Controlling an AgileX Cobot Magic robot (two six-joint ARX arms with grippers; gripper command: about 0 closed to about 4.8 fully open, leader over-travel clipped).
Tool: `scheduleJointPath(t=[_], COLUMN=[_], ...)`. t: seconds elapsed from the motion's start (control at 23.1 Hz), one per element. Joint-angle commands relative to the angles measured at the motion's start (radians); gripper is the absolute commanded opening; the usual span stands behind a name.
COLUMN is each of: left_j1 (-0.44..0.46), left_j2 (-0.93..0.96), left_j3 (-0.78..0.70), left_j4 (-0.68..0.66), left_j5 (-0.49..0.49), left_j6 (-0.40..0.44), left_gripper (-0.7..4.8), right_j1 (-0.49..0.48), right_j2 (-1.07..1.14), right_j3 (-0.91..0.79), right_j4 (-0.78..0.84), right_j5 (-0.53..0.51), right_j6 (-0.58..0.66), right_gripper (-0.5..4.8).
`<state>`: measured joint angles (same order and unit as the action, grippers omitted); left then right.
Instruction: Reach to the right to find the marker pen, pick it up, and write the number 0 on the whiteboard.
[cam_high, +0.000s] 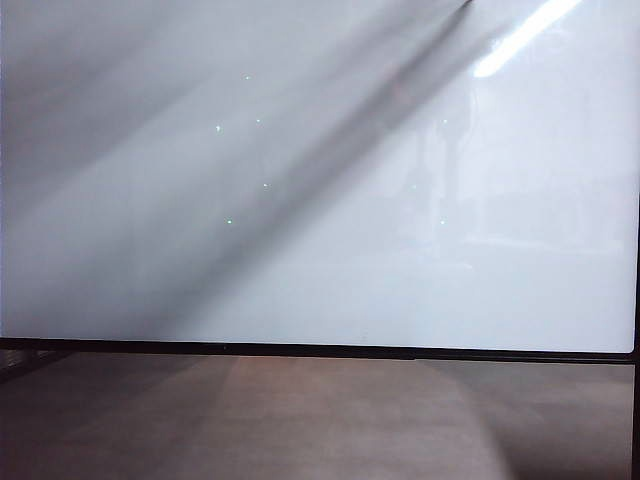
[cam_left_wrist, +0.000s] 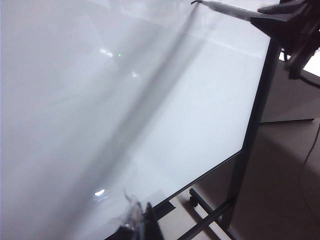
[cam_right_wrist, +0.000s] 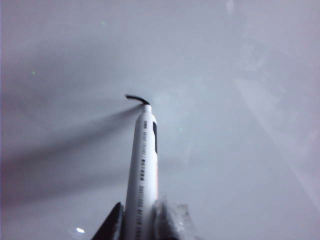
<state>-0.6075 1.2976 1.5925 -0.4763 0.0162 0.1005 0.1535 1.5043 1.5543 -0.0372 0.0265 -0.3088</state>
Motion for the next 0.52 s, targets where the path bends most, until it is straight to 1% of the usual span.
scheduleJointPath(t=[0.04,0.52], left_j1=[0.000,0.000], left_j2=[-0.003,-0.003], left_j3=[0.003,0.003], left_j4=[0.006,0.006], left_j5=[0.003,0.003], left_j6=[0.004,0.004], left_gripper=[-0.05,-0.05], right_j1=[-0.010,-0.038], right_j2=[-0.001,-0.018], right_j3=[0.006,0.006], right_j4=[-0.003,-0.020], right_j5=[0.048,0.066], right_j6=[0.002,0.003], right_gripper=[-0.06,-0.06])
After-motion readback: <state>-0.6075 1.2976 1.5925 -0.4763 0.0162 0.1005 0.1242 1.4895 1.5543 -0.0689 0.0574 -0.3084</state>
